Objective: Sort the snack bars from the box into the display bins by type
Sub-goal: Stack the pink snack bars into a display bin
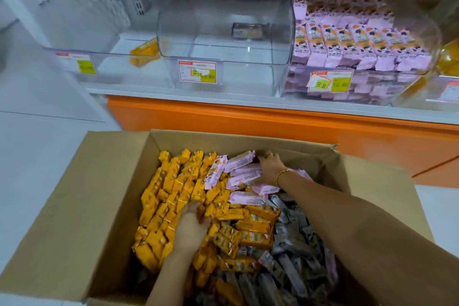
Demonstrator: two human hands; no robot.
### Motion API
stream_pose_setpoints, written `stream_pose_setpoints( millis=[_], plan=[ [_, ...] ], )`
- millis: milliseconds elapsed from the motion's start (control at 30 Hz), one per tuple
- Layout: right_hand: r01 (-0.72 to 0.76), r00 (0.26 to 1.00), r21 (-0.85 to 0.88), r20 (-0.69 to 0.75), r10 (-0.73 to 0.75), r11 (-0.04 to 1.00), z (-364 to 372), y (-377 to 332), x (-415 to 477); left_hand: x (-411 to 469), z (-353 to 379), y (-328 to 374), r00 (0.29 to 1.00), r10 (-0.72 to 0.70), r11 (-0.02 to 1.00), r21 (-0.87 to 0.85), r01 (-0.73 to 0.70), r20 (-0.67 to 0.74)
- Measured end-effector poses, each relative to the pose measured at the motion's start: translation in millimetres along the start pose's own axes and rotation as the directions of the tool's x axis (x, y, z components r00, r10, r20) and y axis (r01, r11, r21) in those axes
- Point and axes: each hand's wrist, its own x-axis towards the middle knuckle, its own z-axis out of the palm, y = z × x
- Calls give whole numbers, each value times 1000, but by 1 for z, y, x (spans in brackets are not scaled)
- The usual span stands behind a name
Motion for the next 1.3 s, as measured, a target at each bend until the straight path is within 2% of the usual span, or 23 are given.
stream_pose_setpoints(
  millis=[67, 267, 400, 500, 600, 667, 733, 833, 867, 933, 1000, 1067, 1167, 1233, 1300],
  plan=[
    [21, 1000, -33, 15, -20, 999, 2, 0, 1, -1, 2, 0, 1000, -14, 1000, -10, 14, -7],
    [75, 997, 287, -44, -64, 955, 3, 6, -34, 0, 0, 21, 1000, -18, 999, -28, 18, -4],
    [123, 992, 434, -44, -116, 892, -14, 8, -69, -8, -8, 58, 980, 197, 978, -63, -198, -27],
    [200, 976, 464, -16, -217, 863, -42, 8, -94, -20, -17, 88, 925, 375, 926, -65, -372, 53],
    [273, 957, 461, -39, -288, 844, -84, 11, -127, -39, -31, 117, 883, 455, 890, -90, -447, 116],
    [295, 951, 469, -58, -305, 832, -109, 17, -149, -52, -41, 137, 885, 450, 884, -195, -424, 120],
    [267, 949, 587, -21, -315, 764, -125, 26, -167, -68, -53, 157, 886, 439, 861, -352, -366, 151],
    [171, 923, 857, 33, -384, 485, -139, 44, -188, -81, -61, 177, 880, 435, 816, -497, -296, 191],
    [157, 913, 903, 21, -407, 400, -144, 50, -194, -83, -62, 181, 893, 402, 802, -548, -237, 202],
    [150, 921, 948, -30, -389, 282, -149, 60, -202, -89, -63, 190, 904, 339, 702, -709, -59, 259],
    [172, 936, 954, -81, -341, 244, -149, 65, -210, -93, -63, 198, 885, 331, 588, -805, 78, 327],
    [211, 941, 946, -129, -312, 246, -147, 66, -218, -97, -64, 205, 863, 362, 530, -839, 121, 353],
    [263, 942, 936, -196, -273, 235, -146, 62, -226, -97, -62, 209, 867, 340, 467, -866, 180, 364],
    [291, 942, 932, -241, -232, 215, -144, 59, -227, -98, -61, 211, 874, 338, 469, -868, 164, 348],
    [310, 945, 931, -280, -169, 192, -142, 59, -229, -100, -58, 213, 902, 330, 574, -818, 41, 277]
  ],
)
